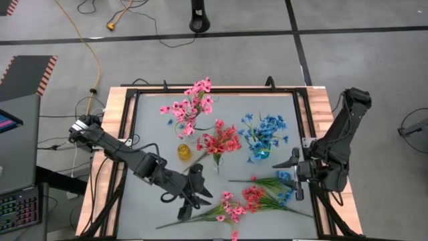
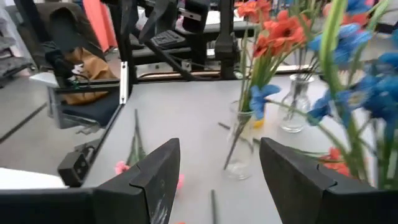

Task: Sort flowers into vase by color
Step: Put the pink flowers into the top transparent bin

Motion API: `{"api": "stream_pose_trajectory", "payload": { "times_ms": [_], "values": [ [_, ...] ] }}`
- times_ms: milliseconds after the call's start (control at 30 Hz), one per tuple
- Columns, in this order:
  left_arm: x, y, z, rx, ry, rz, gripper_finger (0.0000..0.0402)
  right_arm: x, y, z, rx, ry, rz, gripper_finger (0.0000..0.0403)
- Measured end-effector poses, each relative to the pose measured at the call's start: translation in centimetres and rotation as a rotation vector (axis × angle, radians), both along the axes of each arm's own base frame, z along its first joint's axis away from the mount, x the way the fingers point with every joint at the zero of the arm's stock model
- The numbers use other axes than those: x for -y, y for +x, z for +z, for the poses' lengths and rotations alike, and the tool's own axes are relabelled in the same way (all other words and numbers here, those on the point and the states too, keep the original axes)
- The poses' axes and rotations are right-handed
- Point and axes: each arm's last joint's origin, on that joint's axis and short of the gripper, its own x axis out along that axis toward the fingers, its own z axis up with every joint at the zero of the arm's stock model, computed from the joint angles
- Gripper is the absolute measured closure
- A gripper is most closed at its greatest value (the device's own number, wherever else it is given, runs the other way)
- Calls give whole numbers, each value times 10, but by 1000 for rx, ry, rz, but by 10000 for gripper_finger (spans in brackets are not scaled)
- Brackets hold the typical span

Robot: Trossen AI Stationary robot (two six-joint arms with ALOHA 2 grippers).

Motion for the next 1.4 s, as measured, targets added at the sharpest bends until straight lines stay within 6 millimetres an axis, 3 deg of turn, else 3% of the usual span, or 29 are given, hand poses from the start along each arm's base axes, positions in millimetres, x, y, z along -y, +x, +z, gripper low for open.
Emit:
{"api": "stream_pose_trajectory", "payload": {
  "times_ms": [300,567,967,1400],
  "values": [
    [21,-12,0,-76,-181,43,259,-11,12,-8,-25,16,45,154],
    [43,-20,-5,-36,-143,75,215,-19,16,-15,-32,6,46,154],
    [76,-5,-61,-87,70,12,214,-24,19,-15,-18,33,51,154],
    [77,12,-108,-183,180,100,214,-19,26,-16,-24,34,23,154]
  ]
}}
